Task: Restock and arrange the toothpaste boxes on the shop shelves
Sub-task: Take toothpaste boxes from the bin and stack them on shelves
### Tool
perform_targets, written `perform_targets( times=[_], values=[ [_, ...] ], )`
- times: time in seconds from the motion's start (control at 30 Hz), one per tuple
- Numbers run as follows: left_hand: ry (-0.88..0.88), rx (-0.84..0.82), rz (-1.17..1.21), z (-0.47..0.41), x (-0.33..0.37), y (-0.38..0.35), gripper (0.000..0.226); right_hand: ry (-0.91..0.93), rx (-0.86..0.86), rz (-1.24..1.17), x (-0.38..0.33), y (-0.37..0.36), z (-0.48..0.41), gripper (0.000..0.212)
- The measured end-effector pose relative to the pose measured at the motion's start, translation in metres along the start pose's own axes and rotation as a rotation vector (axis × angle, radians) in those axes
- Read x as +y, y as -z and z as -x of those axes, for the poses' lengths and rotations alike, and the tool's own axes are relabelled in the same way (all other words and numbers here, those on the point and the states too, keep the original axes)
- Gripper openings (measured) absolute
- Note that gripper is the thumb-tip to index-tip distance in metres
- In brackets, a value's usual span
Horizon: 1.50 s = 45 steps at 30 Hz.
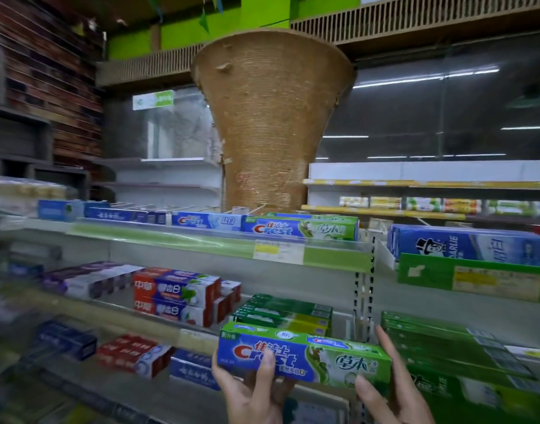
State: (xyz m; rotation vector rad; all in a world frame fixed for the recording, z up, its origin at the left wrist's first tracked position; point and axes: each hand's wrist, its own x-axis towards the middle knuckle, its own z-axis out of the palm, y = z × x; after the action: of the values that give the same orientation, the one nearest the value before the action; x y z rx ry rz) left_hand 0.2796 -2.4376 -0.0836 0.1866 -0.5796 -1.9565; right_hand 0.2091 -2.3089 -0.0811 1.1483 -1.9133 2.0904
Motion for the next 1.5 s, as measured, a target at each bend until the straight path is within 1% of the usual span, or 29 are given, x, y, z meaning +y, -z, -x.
perform_targets(
  times=[0.1, 0.17, 0.27, 0.33, 0.4, 0.47, 0.53, 0.6, 0.7, 0.9, 1.0, 1.07, 1.13, 1.27, 1.4, 1.5],
  values=[
    [-0.048, -0.005, -0.011, 0.012, 0.004, -0.005, 0.069, -0.009, -0.014, 0.009, -0.003, 0.007, 0.007, 0.068],
    [-0.092, -0.026, -0.047, 0.016, 0.01, -0.007, 0.068, 0.018, -0.041, 0.058, -0.011, 0.015, 0.007, 0.059],
    [-0.133, -0.117, -0.103, 0.017, 0.029, -0.018, 0.063, 0.058, -0.086, 0.136, -0.034, 0.03, -0.001, 0.04],
    [-0.18, -0.204, -0.193, 0.013, 0.045, -0.031, 0.06, 0.155, -0.081, 0.226, -0.057, 0.036, -0.013, 0.034],
    [-0.267, -0.301, -0.338, 0.003, 0.06, -0.049, 0.057, 0.269, -0.069, 0.318, -0.08, 0.038, -0.028, 0.031],
    [-0.365, -0.375, -0.458, -0.013, 0.072, -0.069, 0.056, 0.392, -0.042, 0.433, -0.101, 0.037, -0.048, 0.037],
    [-0.465, -0.412, -0.565, -0.037, 0.079, -0.09, 0.056, 0.469, 0.006, 0.505, -0.119, 0.034, -0.074, 0.039],
    [-0.564, -0.419, -0.667, -0.07, 0.084, -0.11, 0.054, 0.496, 0.054, 0.575, -0.132, 0.028, -0.108, 0.034],
    [-0.632, -0.449, -0.786, -0.127, 0.091, -0.134, 0.046, 0.458, 0.131, 0.687, -0.137, 0.017, -0.159, 0.031],
    [-0.572, -0.625, -1.008, -0.232, 0.093, -0.149, 0.051, 0.375, 0.164, 0.896, -0.121, -0.008, -0.227, 0.032],
    [-0.507, -0.686, -1.097, -0.269, 0.087, -0.161, 0.05, 0.273, 0.144, 1.056, -0.109, -0.017, -0.256, 0.034],
    [-0.458, -0.734, -1.163, -0.282, 0.083, -0.165, 0.05, 0.197, 0.103, 1.11, -0.105, -0.022, -0.268, 0.035],
    [-0.441, -0.748, -1.217, -0.295, 0.078, -0.163, 0.054, 0.141, 0.076, 1.145, -0.102, -0.026, -0.275, 0.037],
    [-0.391, -0.763, -1.244, -0.302, 0.073, -0.158, 0.053, 0.084, 0.009, 1.197, -0.097, -0.027, -0.277, 0.036],
    [-0.381, -0.801, -1.244, -0.293, 0.072, -0.16, 0.051, 0.044, 0.069, 1.215, -0.099, -0.023, -0.272, 0.033],
    [-0.417, -0.815, -1.333, -0.287, 0.078, -0.166, 0.053, 0.05, 0.102, 1.229, -0.101, -0.019, -0.27, 0.03]
  ],
)
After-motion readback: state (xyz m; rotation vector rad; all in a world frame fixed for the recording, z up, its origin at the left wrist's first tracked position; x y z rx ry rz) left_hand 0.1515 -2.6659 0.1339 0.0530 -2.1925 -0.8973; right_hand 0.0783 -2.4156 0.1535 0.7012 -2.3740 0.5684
